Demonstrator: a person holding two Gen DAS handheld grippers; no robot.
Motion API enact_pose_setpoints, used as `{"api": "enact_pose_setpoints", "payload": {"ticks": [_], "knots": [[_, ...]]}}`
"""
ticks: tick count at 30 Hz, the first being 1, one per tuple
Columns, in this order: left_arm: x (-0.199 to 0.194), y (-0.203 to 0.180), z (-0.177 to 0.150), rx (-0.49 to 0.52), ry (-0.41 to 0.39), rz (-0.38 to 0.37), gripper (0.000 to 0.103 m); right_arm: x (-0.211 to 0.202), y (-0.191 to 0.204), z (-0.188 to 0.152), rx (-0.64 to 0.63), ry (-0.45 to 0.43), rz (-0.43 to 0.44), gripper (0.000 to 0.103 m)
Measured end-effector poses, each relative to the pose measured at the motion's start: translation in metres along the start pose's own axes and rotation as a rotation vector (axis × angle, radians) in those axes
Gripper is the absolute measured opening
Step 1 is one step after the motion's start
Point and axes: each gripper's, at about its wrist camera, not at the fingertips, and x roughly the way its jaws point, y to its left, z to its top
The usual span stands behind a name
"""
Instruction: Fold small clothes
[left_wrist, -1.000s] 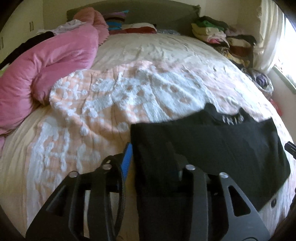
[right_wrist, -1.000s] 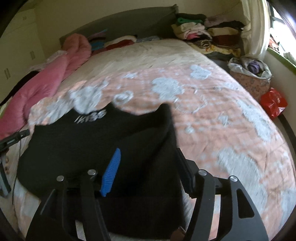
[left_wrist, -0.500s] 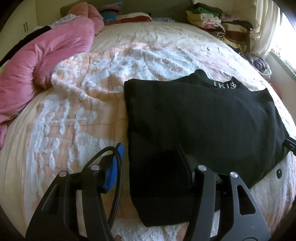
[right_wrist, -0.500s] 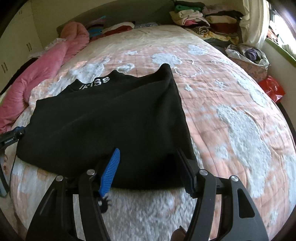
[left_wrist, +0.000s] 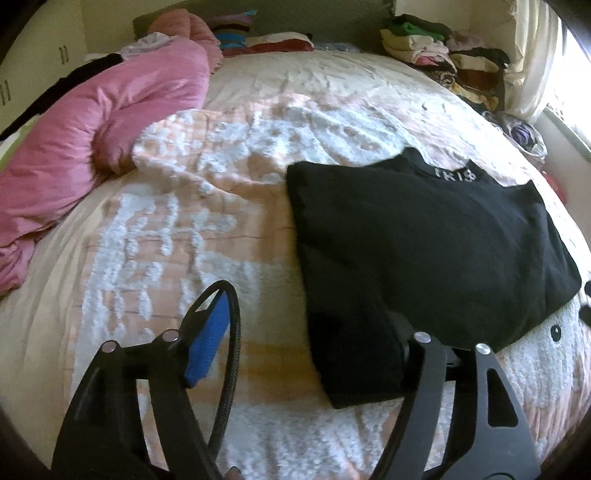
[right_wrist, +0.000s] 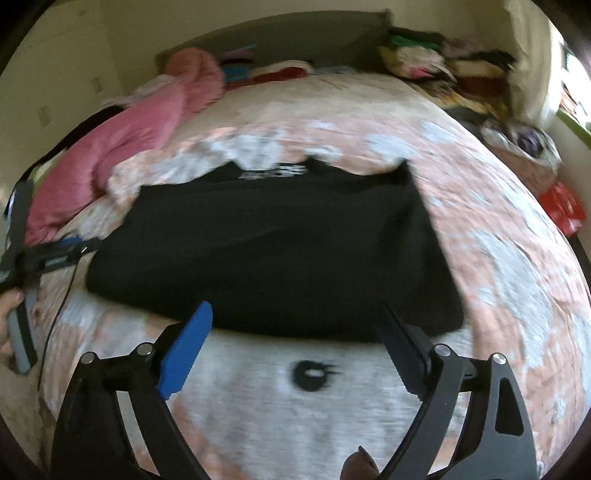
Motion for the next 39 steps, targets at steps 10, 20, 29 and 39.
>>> {"api": "enact_pose_setpoints", "payload": {"ticks": [10,20,29,39], "knots": [[0.0,0.028,0.029,-0.048,-0.035,0.057,0.092,0.036,0.106,0.004,-0.23,-0.015,0.07,0.094],[0.02,0.024,0.055,-0.022,-0.022,0.057,0.093,0.065,0.166,0.002,-0.461,-0.047,0.028,0.094],[0.044,0.012,0.068,0.022,0.008,0.05,0.093,0.101,0.187,-0.012,-0.599,-0.042,-0.057,0.094],[0.066,0.005,0.079,0.043,0.034,0.052,0.093,0.123,0.198,-0.003,-0.664,-0.08,-0.119,0.095]]}}
